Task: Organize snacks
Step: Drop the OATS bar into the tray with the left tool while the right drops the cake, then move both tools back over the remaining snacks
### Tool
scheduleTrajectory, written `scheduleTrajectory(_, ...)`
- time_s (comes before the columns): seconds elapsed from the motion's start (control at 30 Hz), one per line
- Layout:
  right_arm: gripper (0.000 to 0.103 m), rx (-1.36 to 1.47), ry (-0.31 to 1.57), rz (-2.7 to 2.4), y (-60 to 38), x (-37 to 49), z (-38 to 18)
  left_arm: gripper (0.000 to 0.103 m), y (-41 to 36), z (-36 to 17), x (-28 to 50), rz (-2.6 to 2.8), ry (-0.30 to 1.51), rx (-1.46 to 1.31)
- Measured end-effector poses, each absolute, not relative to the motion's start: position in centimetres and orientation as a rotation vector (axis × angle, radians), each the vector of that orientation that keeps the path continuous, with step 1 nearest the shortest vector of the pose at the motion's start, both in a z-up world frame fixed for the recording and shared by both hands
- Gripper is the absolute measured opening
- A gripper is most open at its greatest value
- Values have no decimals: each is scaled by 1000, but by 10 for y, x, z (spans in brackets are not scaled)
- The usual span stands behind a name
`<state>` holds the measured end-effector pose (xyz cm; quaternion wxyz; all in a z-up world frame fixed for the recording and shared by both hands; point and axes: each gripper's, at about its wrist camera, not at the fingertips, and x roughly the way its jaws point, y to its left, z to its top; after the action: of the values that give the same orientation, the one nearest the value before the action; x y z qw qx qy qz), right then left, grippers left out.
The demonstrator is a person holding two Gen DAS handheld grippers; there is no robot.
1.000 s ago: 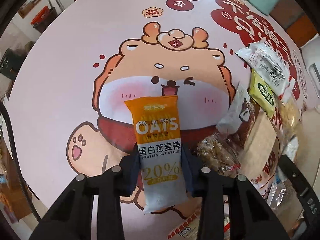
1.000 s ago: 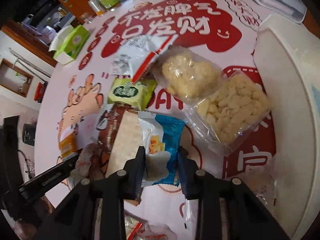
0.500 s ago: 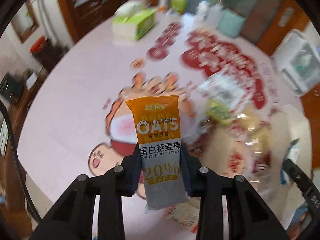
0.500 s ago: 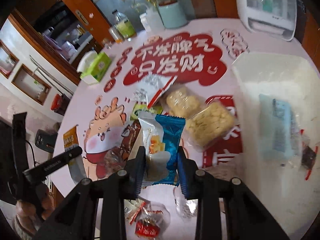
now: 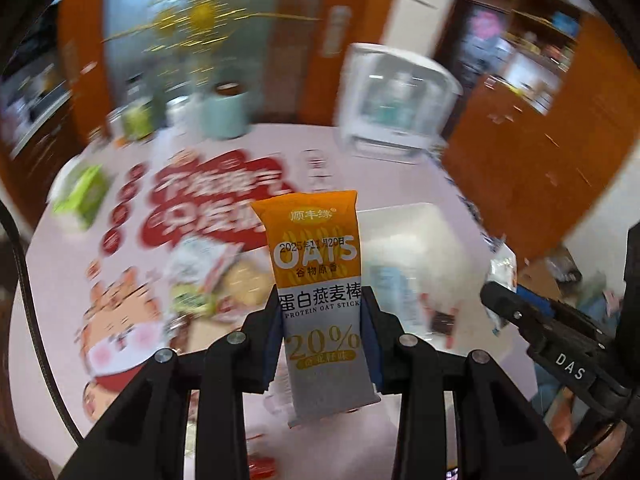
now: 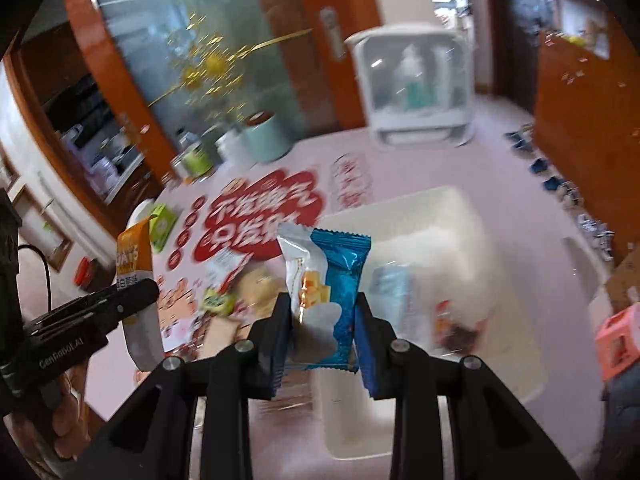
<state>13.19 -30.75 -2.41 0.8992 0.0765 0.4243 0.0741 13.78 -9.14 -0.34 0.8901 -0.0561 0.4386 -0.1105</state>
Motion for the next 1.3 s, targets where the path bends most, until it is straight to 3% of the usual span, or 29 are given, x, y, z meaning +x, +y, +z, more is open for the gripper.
scheduleTrajectory(0.23, 31, 155, 883, 73, -352, 130, -26, 35, -179, -10, 158, -333, 929, 1)
scheduleTrajectory(0.33, 32, 157, 917, 44, -363, 132, -37, 40, -200, -21, 166, -344, 951, 27)
scheduleTrajectory(0.37, 34, 151, 933, 36, -364, 133, -42, 44, -205, -25, 167, -345, 963, 31)
scheduleTrajectory(0.5, 53, 137, 944, 6, -366, 132, -53, 85, -204, -33, 166, -335, 986, 3)
scheduleTrajectory(0.6, 61, 137, 946, 7, -367, 132, -55, 86, -186, -35, 164, -320, 987, -27)
scheduleTrajectory(1.3, 61, 102, 956, 284, -278, 106, -51, 86, 0, -16, 79, -8, 900, -56)
